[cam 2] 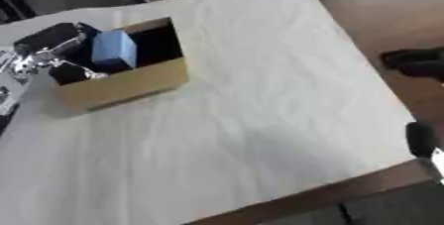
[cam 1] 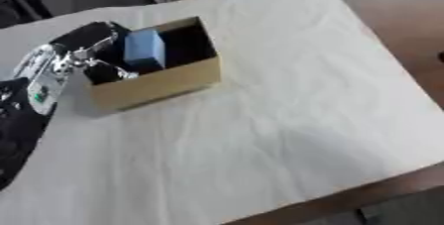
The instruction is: Pick up objects on the table and place them in the box.
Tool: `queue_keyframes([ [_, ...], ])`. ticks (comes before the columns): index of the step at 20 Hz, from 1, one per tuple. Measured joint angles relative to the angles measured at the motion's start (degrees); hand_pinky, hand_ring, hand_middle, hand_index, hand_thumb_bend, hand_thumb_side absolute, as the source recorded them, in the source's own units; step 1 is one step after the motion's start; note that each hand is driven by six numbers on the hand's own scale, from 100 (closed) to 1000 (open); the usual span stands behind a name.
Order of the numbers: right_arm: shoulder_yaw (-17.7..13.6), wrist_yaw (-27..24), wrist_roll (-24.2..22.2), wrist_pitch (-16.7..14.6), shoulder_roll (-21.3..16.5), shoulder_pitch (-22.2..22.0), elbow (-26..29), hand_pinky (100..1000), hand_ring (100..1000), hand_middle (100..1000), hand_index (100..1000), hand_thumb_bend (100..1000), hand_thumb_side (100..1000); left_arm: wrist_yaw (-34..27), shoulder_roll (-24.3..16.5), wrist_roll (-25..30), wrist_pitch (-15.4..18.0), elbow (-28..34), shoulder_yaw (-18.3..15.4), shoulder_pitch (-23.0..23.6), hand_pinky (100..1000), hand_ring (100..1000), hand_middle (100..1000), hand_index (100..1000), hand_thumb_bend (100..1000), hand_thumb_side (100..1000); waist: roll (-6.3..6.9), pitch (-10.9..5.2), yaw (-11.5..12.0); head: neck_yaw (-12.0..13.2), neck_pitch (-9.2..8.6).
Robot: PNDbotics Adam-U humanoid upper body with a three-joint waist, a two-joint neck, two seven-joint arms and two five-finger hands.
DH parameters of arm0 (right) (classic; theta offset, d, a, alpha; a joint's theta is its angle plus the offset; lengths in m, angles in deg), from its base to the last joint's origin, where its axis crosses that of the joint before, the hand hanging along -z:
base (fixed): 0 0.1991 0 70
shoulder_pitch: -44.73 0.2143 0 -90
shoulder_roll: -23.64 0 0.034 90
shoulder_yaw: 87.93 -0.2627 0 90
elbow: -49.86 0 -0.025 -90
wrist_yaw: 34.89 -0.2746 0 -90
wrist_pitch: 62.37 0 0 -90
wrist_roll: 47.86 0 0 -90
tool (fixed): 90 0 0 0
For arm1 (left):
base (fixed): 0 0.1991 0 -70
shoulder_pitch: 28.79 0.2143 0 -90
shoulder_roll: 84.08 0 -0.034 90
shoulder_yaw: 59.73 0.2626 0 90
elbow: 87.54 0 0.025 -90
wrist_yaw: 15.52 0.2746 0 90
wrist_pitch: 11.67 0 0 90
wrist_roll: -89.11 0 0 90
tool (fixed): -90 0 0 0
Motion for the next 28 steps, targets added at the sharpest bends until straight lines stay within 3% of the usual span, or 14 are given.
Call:
queue_keyframes([
  [4, 0.0, -0.1, -0.1, 0.1, 0.0, 0.0, 0.0, 861, 864, 787, 867, 100, 418, 0.5, 0.1, -1.2, 1.0, 0.8, 0.0, 0.2, 886, 846, 826, 962, 750, 676, 0.00, 0.02, 0.1, 0.0, 0.00],
  [5, 0.0, -0.1, -0.2, 0.2, 0.0, 0.0, 0.0, 861, 864, 787, 867, 100, 418, 0.5, 0.1, -1.5, 1.1, 1.4, 0.1, 0.3, 889, 848, 828, 963, 759, 679, 0.00, 0.02, 0.1, -0.1, 0.00],
  [6, 0.0, -0.1, -0.2, 0.2, 0.0, 0.0, 0.0, 861, 864, 787, 867, 100, 418, 0.4, 0.1, -1.7, 1.2, 2.1, 0.1, 0.4, 909, 870, 850, 969, 830, 703, -0.01, 0.02, 0.2, -0.1, 0.00],
  [14, 0.0, -0.1, -0.3, 0.3, 0.0, -0.5, 0.0, 861, 864, 787, 867, 100, 417, -0.9, -2.1, -2.3, 1.3, 11.8, 1.1, 1.4, 941, 908, 914, 990, 979, 808, -0.47, 0.02, 0.7, -0.4, 0.00],
  [23, 0.0, -0.1, -0.1, 0.2, 0.1, -1.0, 0.0, 862, 864, 787, 867, 100, 416, -3.1, -4.8, 0.8, 0.1, 19.1, 1.6, 3.1, 945, 919, 933, 1000, 1000, 809, -1.21, -0.06, 1.2, -0.9, -0.02],
  [28, -0.3, 0.0, 0.1, 0.3, 0.1, -1.1, 0.0, 862, 864, 787, 867, 100, 416, -9.3, -6.4, 0.7, -0.6, 23.9, 1.1, 6.0, 910, 888, 889, 983, 912, 796, -1.72, -0.09, 2.0, -1.2, -0.02],
])
